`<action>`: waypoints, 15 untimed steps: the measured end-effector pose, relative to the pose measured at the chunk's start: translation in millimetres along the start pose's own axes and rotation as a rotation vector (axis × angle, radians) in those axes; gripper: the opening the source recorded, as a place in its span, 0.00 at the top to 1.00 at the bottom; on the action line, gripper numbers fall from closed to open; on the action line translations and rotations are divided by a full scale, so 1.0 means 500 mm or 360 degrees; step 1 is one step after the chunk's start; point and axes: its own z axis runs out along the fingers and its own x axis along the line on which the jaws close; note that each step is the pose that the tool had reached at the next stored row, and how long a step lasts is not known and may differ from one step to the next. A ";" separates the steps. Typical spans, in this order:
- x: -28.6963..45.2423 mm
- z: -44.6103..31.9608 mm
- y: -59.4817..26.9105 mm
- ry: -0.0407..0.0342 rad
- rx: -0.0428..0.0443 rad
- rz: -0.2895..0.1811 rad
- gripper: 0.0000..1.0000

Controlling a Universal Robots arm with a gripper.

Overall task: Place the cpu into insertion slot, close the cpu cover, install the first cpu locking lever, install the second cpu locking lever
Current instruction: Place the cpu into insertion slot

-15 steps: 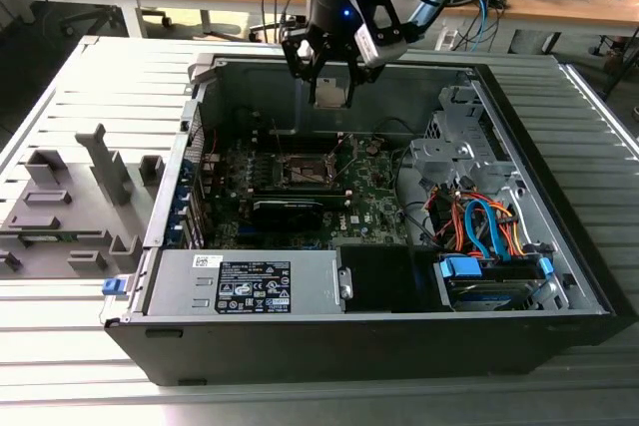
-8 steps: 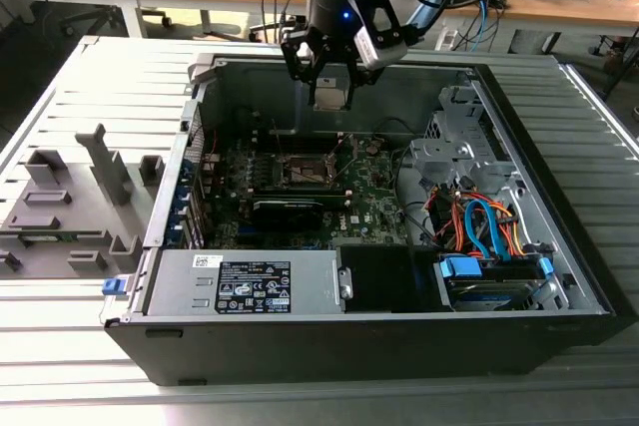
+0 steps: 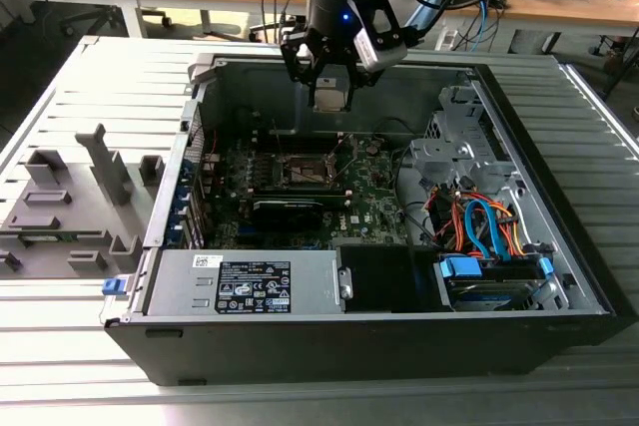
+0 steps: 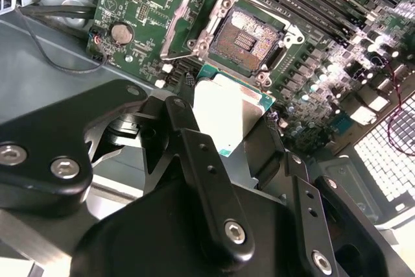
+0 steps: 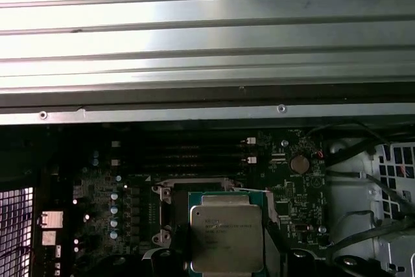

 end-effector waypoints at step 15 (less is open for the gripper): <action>0.002 0.001 -0.011 0.0000 0.0000 0.0000 0.46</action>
